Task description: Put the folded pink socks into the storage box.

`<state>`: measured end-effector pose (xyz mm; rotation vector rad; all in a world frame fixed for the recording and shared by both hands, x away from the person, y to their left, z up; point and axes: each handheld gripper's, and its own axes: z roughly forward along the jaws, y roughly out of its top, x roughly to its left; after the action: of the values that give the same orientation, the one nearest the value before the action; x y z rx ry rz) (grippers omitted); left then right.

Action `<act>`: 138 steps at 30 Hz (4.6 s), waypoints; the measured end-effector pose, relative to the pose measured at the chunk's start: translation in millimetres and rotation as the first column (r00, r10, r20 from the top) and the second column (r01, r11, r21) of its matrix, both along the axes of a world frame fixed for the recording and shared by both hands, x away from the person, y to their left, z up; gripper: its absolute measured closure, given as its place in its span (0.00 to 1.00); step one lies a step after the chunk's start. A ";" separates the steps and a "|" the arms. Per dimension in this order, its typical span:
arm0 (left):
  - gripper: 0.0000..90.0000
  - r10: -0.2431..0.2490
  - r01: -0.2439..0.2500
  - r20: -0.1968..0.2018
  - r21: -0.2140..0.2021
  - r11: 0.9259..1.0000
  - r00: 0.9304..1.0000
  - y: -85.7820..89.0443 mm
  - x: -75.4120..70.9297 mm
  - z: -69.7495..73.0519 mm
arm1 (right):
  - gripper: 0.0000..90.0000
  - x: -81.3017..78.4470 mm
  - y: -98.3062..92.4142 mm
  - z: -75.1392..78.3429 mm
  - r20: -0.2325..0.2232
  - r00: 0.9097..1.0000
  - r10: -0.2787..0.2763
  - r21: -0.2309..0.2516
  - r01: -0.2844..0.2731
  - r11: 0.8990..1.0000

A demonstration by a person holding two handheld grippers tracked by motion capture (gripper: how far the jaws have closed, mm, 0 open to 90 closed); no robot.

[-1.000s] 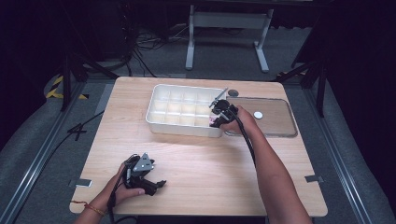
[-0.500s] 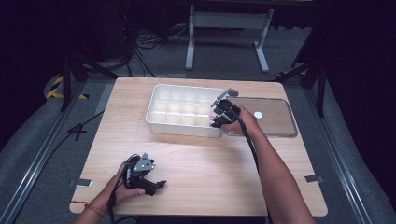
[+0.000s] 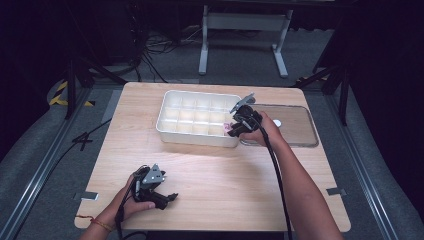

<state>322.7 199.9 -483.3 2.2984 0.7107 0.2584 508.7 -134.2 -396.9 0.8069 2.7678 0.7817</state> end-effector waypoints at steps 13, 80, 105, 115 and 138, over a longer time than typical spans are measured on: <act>0.11 0.001 -0.001 0.002 -0.002 1.000 1.000 -0.1 0.0 -0.3 | 0.63 -12.4 -6.5 12.2 0.062 0.998 -0.001 0.015 0.000 1.000; 0.11 0.003 -0.003 0.002 0.000 1.000 1.000 -0.4 -0.1 -0.2 | 0.49 -103.1 -59.7 13.1 0.239 0.971 0.022 -0.019 -0.018 1.000; 0.11 0.004 -0.004 0.001 0.005 1.000 1.000 -0.7 0.1 0.0 | 0.45 -134.4 -94.1 -14.4 0.241 0.970 -0.006 -0.037 0.016 0.999; 0.11 0.004 -0.004 0.003 0.006 1.000 1.000 -0.9 0.3 0.1 | 0.43 -145.7 -110.9 -28.2 0.247 0.969 -0.034 -0.029 0.042 0.999; 0.10 0.003 -0.003 0.001 0.006 1.000 1.000 -1.1 0.4 0.0 | 0.42 -164.9 -145.0 -54.5 0.240 0.966 -0.092 0.035 0.087 0.996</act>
<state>323.1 198.8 -483.2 2.3024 0.7143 0.2636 343.8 -279.2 -451.3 0.7783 2.4953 0.8372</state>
